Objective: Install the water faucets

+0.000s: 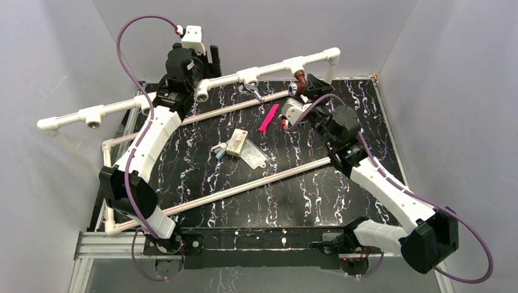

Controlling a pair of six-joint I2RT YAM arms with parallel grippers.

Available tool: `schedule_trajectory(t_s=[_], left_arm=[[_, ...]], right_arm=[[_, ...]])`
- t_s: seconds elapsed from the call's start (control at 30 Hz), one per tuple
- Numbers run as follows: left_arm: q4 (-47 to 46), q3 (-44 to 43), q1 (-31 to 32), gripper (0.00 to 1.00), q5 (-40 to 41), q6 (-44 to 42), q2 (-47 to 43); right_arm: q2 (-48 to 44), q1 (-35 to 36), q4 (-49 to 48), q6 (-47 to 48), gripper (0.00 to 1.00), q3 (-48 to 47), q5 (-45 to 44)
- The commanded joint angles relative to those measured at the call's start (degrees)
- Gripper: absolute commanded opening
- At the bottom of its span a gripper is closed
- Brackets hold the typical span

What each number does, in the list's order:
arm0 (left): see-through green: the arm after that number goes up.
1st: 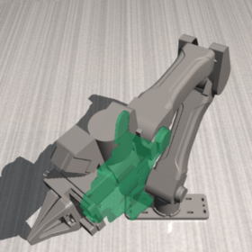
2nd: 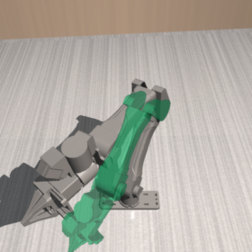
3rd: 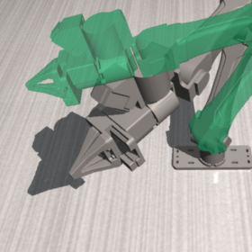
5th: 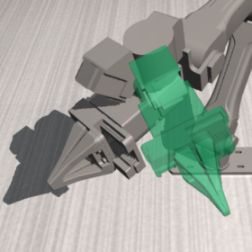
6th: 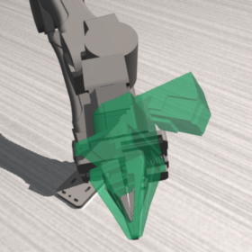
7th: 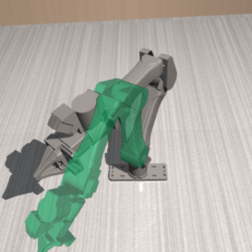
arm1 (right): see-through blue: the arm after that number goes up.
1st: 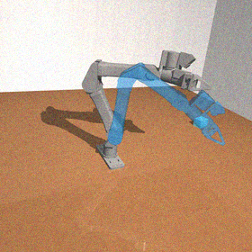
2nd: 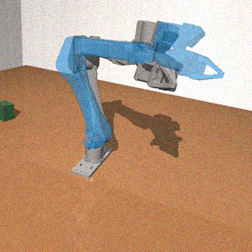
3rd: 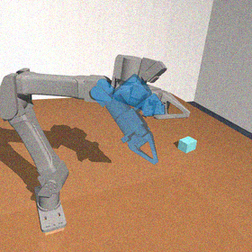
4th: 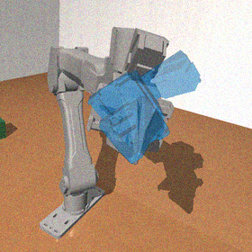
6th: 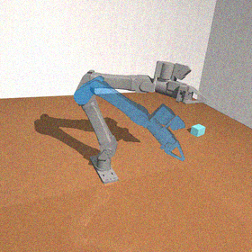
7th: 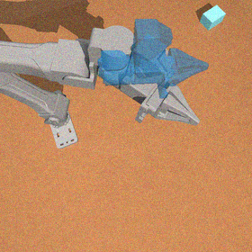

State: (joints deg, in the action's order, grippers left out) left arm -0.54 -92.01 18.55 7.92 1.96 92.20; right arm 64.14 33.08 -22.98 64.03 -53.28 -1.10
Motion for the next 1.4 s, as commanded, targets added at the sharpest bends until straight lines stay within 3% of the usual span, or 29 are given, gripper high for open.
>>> schedule_trajectory(t_s=[0.0, 0.1, 0.2, 0.3, 0.33, 0.53, 0.8, 1.07, 1.37], left_arm=[[12.3, 4.3, 0.4, 0.76, -0.4, -0.6, 6.4], [12.3, 4.3, 0.4, 0.76, -0.2, -0.8, 6.4], [12.4, 4.4, 0.4, 0.76, -0.1, -0.9, 6.6], [12.4, 4.3, 0.4, 0.76, -0.2, -0.9, 6.8], [12.5, 4.2, 0.4, 0.76, -0.2, -0.9, 6.9], [12.9, 3.6, 0.4, 0.76, -0.4, -0.8, 7.3], [12.9, 3.8, 0.4, 0.76, -0.6, -0.5, 7.0], [13.0, 4.2, 0.4, 0.76, -0.8, -0.4, 5.8], [12.8, 4.7, 0.4, 0.76, -1.2, -0.3, 4.9]], right_arm=[[1.3, 0.1, -5.7, 1.9, 0.77, -3.5, -0.3], [2.1, 0.1, -6.4, 2.0, 0.62, -3.7, -0.5], [2.7, 0.1, -7.3, 0.5, 0.38, -3.9, -0.8], [2.9, 0.1, -7.8, -2.0, 0.04, -3.9, -1.2], [2.9, 0.1, -8.1, -3.3, 0.01, -3.9, -1.7], [2.0, 0.4, -11.2, -17.7, 0.01, -2.1, -4.2], [2.0, 0.9, -12.1, -49.0, 0.01, -3.3, -15.4], [3.0, 0.9, -2.4, -79.1, 0.01, -9.3, -23.3], [0.7, 0.8, 4.1, -113.8, 0.01, -7.7, -28.0]])
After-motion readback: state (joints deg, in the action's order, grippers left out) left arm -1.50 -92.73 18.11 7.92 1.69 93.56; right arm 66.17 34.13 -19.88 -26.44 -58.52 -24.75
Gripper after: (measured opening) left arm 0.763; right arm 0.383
